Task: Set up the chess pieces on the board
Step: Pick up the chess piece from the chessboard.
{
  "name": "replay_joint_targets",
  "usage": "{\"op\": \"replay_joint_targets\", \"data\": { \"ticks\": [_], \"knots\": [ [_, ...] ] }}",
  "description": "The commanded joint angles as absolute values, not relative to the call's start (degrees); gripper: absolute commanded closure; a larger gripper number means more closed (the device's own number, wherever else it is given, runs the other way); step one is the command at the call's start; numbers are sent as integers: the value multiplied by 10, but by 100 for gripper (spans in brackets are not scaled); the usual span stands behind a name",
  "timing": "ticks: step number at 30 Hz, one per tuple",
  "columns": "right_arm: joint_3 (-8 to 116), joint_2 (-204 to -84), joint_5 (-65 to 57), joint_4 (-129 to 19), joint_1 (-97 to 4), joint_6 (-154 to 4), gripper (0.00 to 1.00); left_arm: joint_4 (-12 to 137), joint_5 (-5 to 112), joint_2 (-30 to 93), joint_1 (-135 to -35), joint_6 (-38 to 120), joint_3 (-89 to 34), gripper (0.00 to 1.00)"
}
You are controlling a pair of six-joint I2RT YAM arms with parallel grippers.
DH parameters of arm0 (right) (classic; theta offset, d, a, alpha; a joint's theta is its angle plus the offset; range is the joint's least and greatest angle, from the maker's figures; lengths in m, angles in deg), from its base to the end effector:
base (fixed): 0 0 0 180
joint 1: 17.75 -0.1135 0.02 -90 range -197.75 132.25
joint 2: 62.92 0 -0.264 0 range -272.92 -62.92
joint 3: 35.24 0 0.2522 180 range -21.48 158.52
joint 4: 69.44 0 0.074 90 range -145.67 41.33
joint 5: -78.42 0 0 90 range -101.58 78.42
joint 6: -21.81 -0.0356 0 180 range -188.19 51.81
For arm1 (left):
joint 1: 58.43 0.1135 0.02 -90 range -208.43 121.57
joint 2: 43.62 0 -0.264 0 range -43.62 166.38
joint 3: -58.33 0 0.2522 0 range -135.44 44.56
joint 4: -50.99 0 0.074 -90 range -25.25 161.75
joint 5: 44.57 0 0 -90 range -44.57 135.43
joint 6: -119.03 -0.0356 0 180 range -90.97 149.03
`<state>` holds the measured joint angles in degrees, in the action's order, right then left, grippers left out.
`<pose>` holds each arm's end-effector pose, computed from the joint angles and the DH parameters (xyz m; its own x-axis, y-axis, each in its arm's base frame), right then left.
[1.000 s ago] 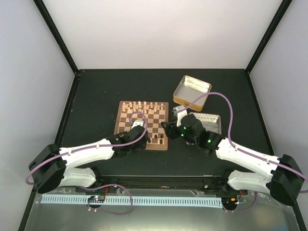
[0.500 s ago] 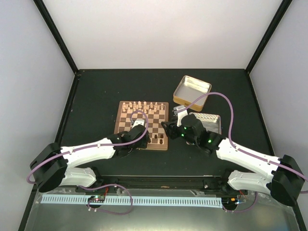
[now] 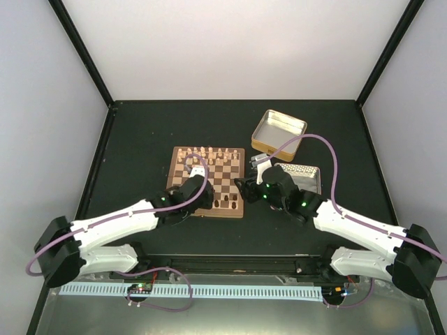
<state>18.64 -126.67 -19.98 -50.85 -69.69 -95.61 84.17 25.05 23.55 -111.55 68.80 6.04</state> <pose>0.1568 0.1918 0.2550 -0.5830 -0.0056 -0.8124 -0.4858 0.8039 0.3431 0.1498 -0.1790 0.2122 -0.7334 -0.0217 -0.6794 0.1834 0.9561 -0.2284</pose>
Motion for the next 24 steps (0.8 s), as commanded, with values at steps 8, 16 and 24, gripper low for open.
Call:
{"op": "replay_joint_targets", "data": {
  "ticks": [8,16,24],
  "knots": [
    [369,-1438,-124,-355,-696,-940,38,881,165,83,-1077,617,10,54],
    [557,-1630,-80,-222,-695,-891,41,920,199,-32,-981,600,38,45],
    [657,-1747,-32,-165,-699,-863,43,928,297,-81,-879,599,71,44]
  ]
}}
